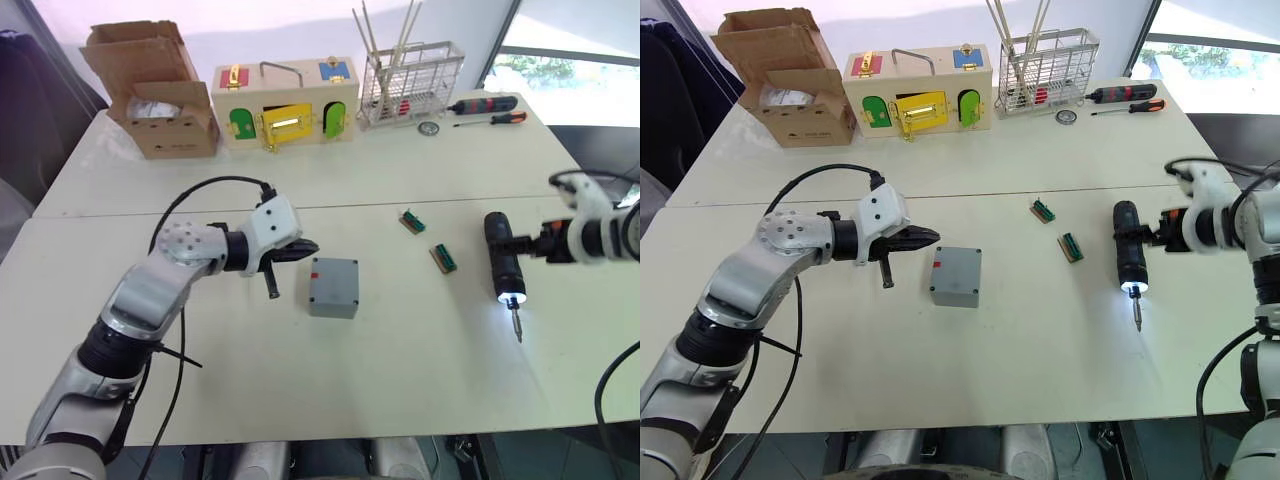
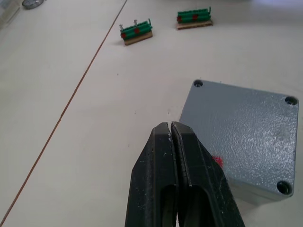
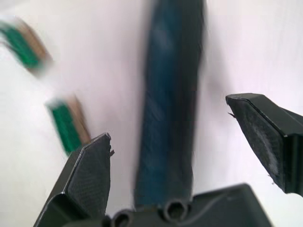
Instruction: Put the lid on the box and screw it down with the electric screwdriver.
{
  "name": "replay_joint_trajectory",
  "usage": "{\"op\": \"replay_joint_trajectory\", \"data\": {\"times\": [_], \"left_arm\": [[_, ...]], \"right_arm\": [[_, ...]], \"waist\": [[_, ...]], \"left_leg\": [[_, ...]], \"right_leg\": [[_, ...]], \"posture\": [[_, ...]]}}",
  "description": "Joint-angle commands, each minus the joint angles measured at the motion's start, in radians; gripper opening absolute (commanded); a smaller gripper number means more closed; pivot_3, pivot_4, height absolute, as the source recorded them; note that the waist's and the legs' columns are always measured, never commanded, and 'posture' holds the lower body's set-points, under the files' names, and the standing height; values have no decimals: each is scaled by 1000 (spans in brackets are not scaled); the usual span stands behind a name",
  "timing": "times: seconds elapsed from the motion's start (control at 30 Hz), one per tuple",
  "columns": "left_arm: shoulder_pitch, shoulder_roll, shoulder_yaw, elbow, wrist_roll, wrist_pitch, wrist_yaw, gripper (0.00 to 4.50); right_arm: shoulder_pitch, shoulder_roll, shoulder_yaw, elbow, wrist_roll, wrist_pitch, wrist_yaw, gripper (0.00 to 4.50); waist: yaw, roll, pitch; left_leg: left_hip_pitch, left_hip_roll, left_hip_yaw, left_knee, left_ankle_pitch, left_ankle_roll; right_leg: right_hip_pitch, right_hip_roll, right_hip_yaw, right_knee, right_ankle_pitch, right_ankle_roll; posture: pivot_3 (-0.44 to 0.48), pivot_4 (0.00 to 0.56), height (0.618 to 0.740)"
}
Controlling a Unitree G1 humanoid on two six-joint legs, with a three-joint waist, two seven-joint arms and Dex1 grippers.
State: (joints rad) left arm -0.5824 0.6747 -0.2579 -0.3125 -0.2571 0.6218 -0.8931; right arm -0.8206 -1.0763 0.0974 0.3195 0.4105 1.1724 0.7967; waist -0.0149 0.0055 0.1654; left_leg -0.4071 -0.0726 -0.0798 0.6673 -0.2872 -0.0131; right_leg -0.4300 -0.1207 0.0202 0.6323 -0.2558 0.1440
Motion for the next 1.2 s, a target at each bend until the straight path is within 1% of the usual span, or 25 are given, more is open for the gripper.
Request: {"op": "replay_joint_trajectory", "data": {"times": [0.03,0.1,0.2,0.23,0.3,0.37,0.47,0.53,0.6,0.67,0.8,0.9,1.0,1.1,1.2], "left_arm": [[24,50,2,-70,15,15,-23,0],[41,71,-10,-99,19,35,-29,0],[60,83,-28,-121,29,58,-28,0],[68,82,-35,-121,33,67,-23,0],[85,81,-48,-110,47,71,-15,0],[106,79,-62,-100,56,65,-17,0],[114,53,-73,-86,56,65,-13,0],[115,42,-73,-75,55,67,-11,0],[111,26,-94,-51,72,60,-6,0],[104,9,-110,-29,86,52,-2,0],[64,-35,-143,47,113,-1,-15,0],[30,-72,-150,113,120,-45,-27,0],[-12,-108,-172,190,157,-119,-37,0],[-34,-129,-180,241,176,-168,-63,0],[-57,-150,-190,328,209,-242,-84,0]], "right_arm": [[7,-34,-40,-260,53,-49,94,4494],[104,-34,-57,-485,151,-6,152,4494],[273,-26,-78,-736,233,-51,210,4494],[331,-17,-83,-799,261,-62,224,4494],[413,21,-87,-869,293,-69,211,4494],[451,79,-57,-869,268,-89,161,4494],[463,151,3,-840,221,-128,111,4494],[459,180,27,-824,200,-142,92,4494],[453,222,55,-797,175,-159,65,4494],[450,250,76,-784,158,-169,49,4494],[442,305,106,-798,156,-159,27,4494],[439,331,115,-821,169,-138,14,4494],[451,347,110,-857,194,-106,-1,4494],[464,354,102,-889,212,-79,-13,4494],[479,368,86,-937,247,-34,-39,4494]], "waist": [[-1,0,0],[3,-1,0],[16,-3,0],[23,-3,0],[28,-3,0],[27,-3,0],[28,-4,0],[29,-4,0],[27,-4,0],[27,-4,0],[29,-4,0],[27,-4,0],[27,-4,0],[27,-4,0],[28,-4,0]], "left_leg": [[0,0,0,-1,0,0],[0,1,-1,-1,0,0],[-1,1,-4,0,0,0],[-1,1,-4,1,-1,1],[-1,0,-3,4,-3,5],[-1,0,-3,10,-4,7],[-1,0,-3,14,-5,8],[-1,0,-4,14,-5,8],[-1,0,-4,13,-3,3],[-1,0,-3,13,-3,3],[-1,0,-3,14,-3,3],[-1,0,-3,14,-3,3],[-1,0,-3,14,-3,3],[-1,0,-3,14,-3,3],[-1,0,-3,14,-3,3]], "right_leg": [[0,0,0,0,0,0],[-1,1,-1,0,0,0],[1,1,-3,0,0,0],[2,1,-3,0,0,0],[3,0,-3,0,0,0],[4,0,-2,2,1,1],[6,0,-2,3,1,1],[6,0,-2,3,1,1],[5,0,-2,3,1,1],[5,0,-2,2,1,1],[5,0,-2,3,1,1],[5,0,-2,3,1,1],[5,0,-2,3,1,1],[5,0,-2,3,1,1],[5,0,-2,3,1,1]], "posture": [[0,150,730],[0,150,730],[0,150,730],[0,150,730],[0,150,730],[0,150,730],[0,150,730],[0,150,730],[0,150,730],[0,150,730],[0,150,730],[0,150,730],[0,150,730],[0,150,730],[0,150,730]]}}
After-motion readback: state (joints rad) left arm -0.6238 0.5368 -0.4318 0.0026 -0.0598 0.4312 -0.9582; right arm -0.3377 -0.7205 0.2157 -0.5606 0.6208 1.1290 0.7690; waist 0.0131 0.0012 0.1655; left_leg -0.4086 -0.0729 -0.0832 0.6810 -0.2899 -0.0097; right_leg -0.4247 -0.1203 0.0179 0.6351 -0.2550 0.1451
